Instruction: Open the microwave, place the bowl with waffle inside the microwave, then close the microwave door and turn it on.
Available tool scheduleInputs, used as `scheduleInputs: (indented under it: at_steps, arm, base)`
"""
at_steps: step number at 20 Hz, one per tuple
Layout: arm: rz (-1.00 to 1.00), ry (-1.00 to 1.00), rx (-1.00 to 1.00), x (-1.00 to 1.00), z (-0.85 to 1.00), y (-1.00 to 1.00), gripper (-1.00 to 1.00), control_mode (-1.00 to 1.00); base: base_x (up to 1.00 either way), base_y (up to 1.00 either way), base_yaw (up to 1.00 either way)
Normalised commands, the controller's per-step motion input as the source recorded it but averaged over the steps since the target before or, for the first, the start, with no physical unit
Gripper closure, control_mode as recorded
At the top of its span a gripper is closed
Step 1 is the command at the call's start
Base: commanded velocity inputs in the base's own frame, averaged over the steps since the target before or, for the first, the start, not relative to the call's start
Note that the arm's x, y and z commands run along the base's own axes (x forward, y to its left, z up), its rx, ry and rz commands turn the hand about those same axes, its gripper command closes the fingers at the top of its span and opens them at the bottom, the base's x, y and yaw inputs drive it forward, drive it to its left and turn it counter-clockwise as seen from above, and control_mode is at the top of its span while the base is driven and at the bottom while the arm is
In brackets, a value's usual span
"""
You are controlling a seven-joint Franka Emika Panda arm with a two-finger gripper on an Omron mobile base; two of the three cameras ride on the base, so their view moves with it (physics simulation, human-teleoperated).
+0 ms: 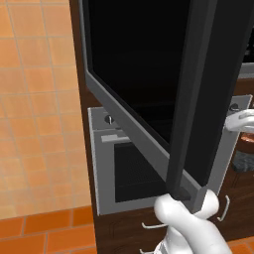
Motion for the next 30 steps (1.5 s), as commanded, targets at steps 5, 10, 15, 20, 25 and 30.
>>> scheduleInputs:
  at_steps: [5, 10, 15, 20, 25, 30]
  arm:
    - [-0.58, 0.11, 0.02, 0.19, -1.00, -1.00, -1.00, -1.00]
    - [-0.42, 0.14, 0.18, 0.14, -0.59, -1.00, -1.00, -1.00]
    - [-0.19, 0.15, 0.43, 0.30, -0.16, -1.00, -1.00, -1.00]
    - [-0.19, 0.09, 0.40, 0.55, -0.06, -1.00, -1.00, -1.00]
    - [-0.04, 0.23, 0.41, 0.89, -0.37, -1.00, -1.00, -1.00]
    - [-0.03, 0.15, 0.32, 0.97, -0.61, -1.00, -1.00, -1.00]
  base:
    - [0.00, 0.00, 0.00]
    - [0.00, 0.00, 0.00]
    - [0.00, 0.00, 0.00]
    - [0.00, 0.00, 0.00]
    - [0.00, 0.00, 0.00]
    - [0.00, 0.00, 0.00]
